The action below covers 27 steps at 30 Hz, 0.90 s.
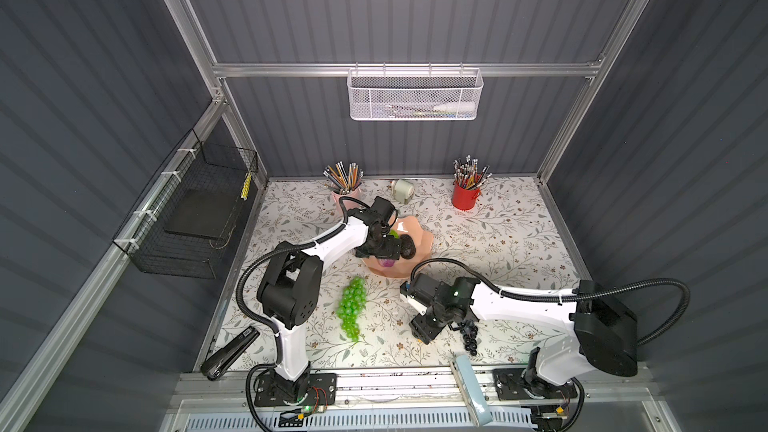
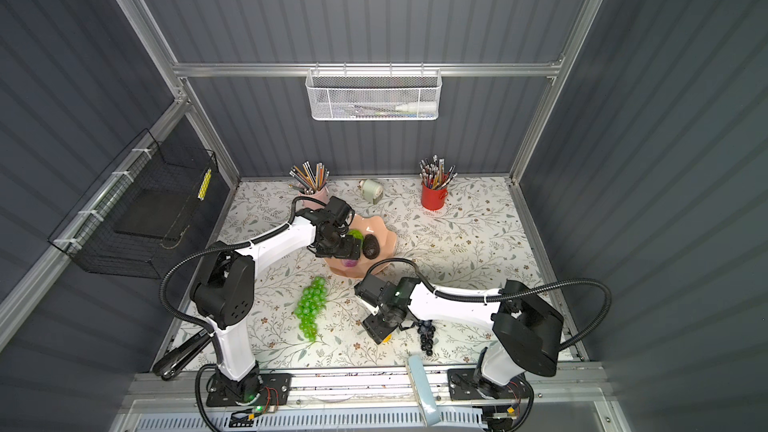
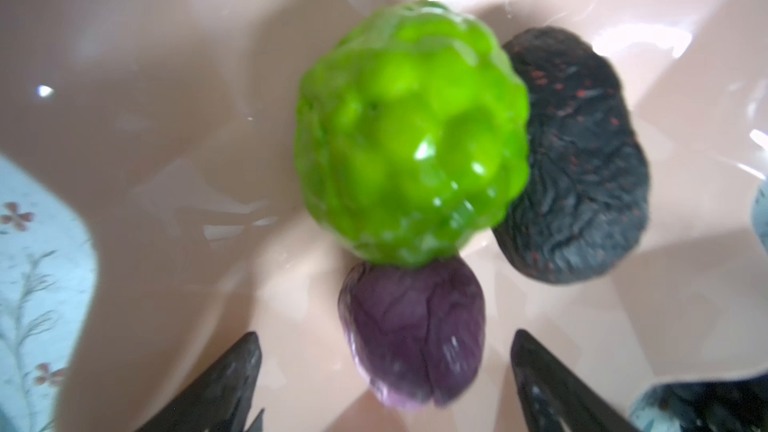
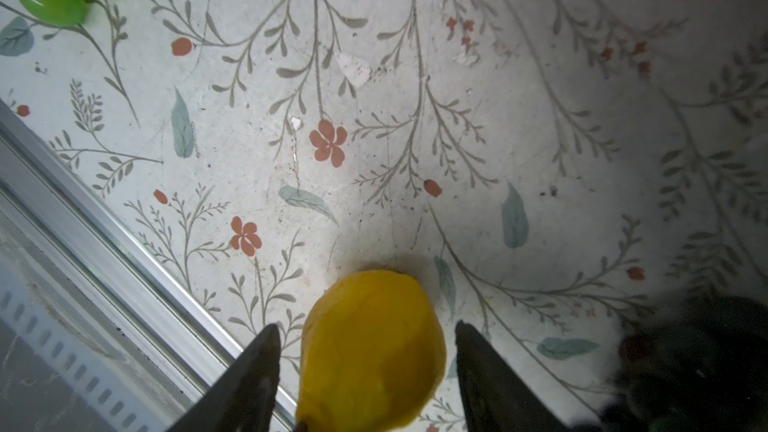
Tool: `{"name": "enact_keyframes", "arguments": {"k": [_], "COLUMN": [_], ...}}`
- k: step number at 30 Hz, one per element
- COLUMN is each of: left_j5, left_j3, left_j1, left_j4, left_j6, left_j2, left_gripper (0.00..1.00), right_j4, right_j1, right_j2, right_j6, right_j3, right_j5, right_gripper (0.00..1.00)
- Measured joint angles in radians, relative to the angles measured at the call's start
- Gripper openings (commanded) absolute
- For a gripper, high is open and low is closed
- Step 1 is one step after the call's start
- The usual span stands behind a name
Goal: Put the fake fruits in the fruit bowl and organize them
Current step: 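Grasp yellow pear with right gripper, lift over bowl while left withdraws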
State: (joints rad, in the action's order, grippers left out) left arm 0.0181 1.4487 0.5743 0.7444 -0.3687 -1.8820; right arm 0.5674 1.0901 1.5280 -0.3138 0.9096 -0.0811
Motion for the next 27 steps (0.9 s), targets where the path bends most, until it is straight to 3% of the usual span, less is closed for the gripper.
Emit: {"name": "enact_keyframes", "arguments": {"k": [7,16,23,27], "left_j5": [-0.019,-0.084,-0.142,-0.172], "left_j3": [0.006,-0.004,-0.071,-0.129], "left_j1": [0.0,0.0,0.0,0.0], "left_j4": [0.051,0.081,0.093,0.093], "left_j6": [-0.003,-0.02,-0.039,-0.073], "left_j2": [0.099,0.22,0.3,0.346], "left_gripper": [0.97,0.98,0.98,0.98], "right_j4": [0.0,0.005,0.064,0.111], "right_j1": [0.029,0.029,0.021,-0.043], "right_j2": [0.049,0.075,0.013,-0.045], "right_j6": [0.001,0.01,0.022,0.04], "right_j3": [-0.003,0.0,0.024,0.116], "right_j5": [0.027,0.051,0.049,0.021], "right_gripper": [0.64,0.39,0.36,0.35]}}
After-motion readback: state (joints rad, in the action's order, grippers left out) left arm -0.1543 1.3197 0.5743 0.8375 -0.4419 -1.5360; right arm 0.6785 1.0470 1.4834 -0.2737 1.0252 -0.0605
